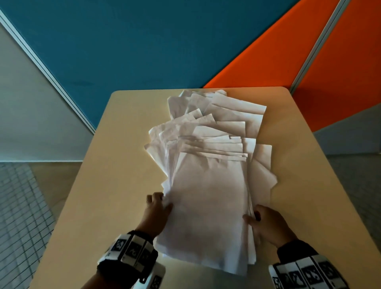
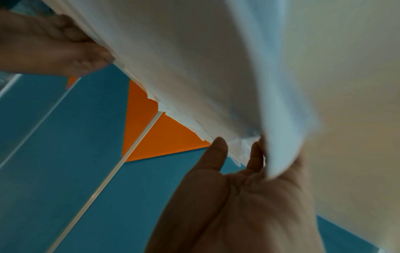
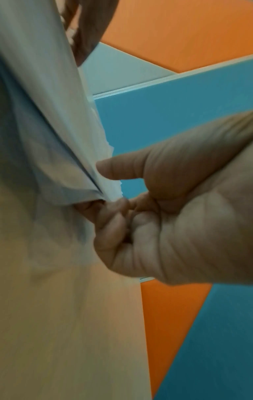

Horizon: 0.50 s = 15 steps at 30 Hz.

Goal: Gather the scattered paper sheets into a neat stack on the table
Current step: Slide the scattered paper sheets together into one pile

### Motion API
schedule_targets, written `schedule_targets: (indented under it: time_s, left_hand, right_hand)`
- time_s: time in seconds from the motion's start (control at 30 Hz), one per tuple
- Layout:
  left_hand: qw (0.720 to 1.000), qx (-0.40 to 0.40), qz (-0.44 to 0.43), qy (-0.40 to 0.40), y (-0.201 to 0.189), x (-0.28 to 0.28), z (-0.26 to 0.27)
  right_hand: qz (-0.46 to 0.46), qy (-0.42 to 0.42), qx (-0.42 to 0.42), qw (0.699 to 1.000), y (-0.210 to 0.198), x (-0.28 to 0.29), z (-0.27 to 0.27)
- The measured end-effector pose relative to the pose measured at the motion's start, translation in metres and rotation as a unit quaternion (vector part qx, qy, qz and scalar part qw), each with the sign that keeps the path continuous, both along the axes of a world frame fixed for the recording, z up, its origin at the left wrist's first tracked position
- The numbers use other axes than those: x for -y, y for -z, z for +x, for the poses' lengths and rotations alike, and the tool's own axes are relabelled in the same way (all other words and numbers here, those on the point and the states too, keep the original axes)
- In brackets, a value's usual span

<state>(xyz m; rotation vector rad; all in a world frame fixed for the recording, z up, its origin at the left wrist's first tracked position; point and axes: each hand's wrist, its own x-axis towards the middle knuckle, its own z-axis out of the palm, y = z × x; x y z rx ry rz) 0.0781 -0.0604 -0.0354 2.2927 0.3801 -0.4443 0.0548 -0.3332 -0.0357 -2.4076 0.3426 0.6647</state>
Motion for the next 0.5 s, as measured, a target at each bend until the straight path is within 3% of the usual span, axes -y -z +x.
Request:
schedule_targets:
  time_s: [0.17, 0.33, 0.5]
  left_hand:
    - [0.998, 0.034, -0.009, -0.061, 0.007, -0.009, 0.051]
    - [0.997, -0.043, 0.06, -0.022, 0.005, -0.004, 0.075]
    - [0.998, 0.006, 0.034, 0.055, 0.007, -0.015, 0.067]
  right_hand:
    - [-0.013, 0.031, 0.034, 0.999, -0.003, -0.012, 0.028]
    - [0.0, 0.054, 0.047, 0.997, 0.014, -0.016, 0.038]
    - [0.008, 0.077, 0.074, 0.994, 0.016, -0.007, 0.032]
